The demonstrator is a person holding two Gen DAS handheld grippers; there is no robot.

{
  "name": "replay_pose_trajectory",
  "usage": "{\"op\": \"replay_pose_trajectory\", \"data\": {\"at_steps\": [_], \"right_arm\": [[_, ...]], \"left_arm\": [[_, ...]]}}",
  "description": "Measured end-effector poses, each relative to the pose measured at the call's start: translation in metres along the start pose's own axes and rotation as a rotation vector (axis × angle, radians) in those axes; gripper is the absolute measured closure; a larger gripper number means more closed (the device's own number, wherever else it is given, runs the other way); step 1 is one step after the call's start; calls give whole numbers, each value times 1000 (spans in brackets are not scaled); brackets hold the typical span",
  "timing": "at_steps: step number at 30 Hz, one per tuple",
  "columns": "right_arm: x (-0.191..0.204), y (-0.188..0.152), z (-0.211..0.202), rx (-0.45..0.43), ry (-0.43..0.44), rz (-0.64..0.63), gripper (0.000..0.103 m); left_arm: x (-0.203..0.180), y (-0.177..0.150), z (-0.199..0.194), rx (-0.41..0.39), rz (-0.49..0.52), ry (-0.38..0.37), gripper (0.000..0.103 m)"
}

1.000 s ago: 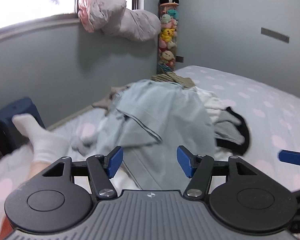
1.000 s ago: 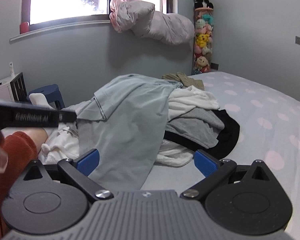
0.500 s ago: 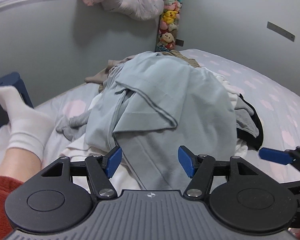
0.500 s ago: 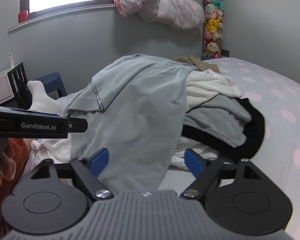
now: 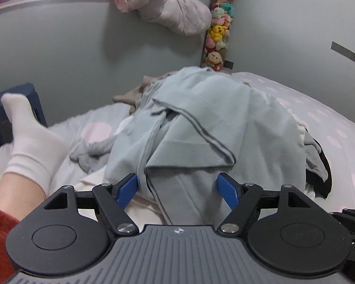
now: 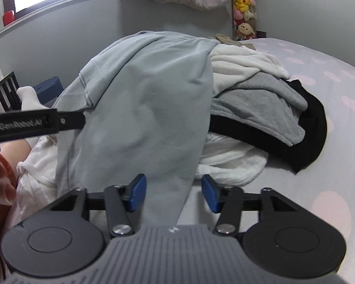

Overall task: Fold clothes
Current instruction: 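Reach both tools toward the grey-blue shirt on the pile, then grasp the grey-blue shirt with the right tool and lift it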

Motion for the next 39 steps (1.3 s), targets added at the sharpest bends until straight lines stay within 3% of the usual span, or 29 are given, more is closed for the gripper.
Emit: {"op": "replay_pose_trajectory", "data": {"at_steps": [4,7,10,13,20,22,23,25,28,30,32,39], "right_arm": [[2,5,-4,-4,-29,-5,88],[4,10,-11,-16,-43,-21,94],[5,13,-18,-28,-55,-45,96],[8,17,-23,-36,-57,-60,96],[11,30,-37,-94,-82,-78,99],[12,34,-45,-125,-98,-88,99],[11,37,-50,-143,-110,-95,99],[9,41,-61,-174,-133,-98,100],[6,44,-79,-200,-140,-83,100],[5,45,-98,-226,-145,-72,100],[9,46,-116,-259,-149,-74,100],[21,37,-178,-319,-145,-77,103]], "left_arm": [[10,-11,3,55,-117,-35,24],[7,-18,5,88,-105,-46,22],[3,-20,5,93,-40,-5,14],[4,-23,7,113,-67,7,13],[-5,-21,-2,85,-3,-18,15],[-10,-19,-6,89,-4,-52,23],[-15,-18,-10,87,11,-65,34],[-23,-16,-17,78,48,-83,45],[-32,-17,-28,79,53,-110,75],[-36,-18,-33,95,33,-146,79],[-44,-19,-43,105,22,-205,94],[-78,-25,-99,91,54,-322,99]]}}
Point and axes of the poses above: each gripper's, at about its wrist camera, not at the fingertips, and z roughly the way its jaws point, x to its left, y to its top, the point moved 10 cm from there along z, roughly the way its jaws point, and after that the axes turned 7 degrees about -z, right-handed, at the moved point
